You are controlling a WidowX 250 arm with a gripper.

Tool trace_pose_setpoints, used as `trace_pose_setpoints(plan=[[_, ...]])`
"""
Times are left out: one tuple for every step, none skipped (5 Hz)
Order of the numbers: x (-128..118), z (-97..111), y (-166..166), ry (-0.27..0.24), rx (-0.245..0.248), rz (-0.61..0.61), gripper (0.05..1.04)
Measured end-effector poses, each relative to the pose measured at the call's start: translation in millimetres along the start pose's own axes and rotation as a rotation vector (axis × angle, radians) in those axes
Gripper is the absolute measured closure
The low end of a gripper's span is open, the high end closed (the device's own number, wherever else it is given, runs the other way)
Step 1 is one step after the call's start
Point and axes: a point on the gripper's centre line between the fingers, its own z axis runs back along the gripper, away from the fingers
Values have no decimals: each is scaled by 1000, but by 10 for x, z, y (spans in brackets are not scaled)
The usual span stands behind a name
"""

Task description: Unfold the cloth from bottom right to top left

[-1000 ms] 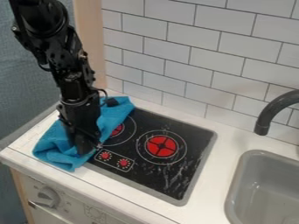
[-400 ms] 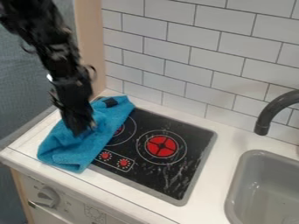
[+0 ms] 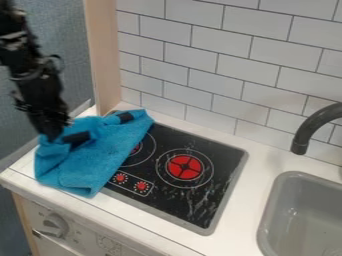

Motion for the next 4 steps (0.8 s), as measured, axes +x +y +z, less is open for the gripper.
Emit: trace_pose_setpoints(plan=[[-120, 102, 307, -14, 32, 121, 1033], [-251, 19, 548, 21, 52, 208, 1033], [-262, -20, 714, 20, 68, 246, 1033], [-277, -117, 799, 59, 74, 279, 1008]])
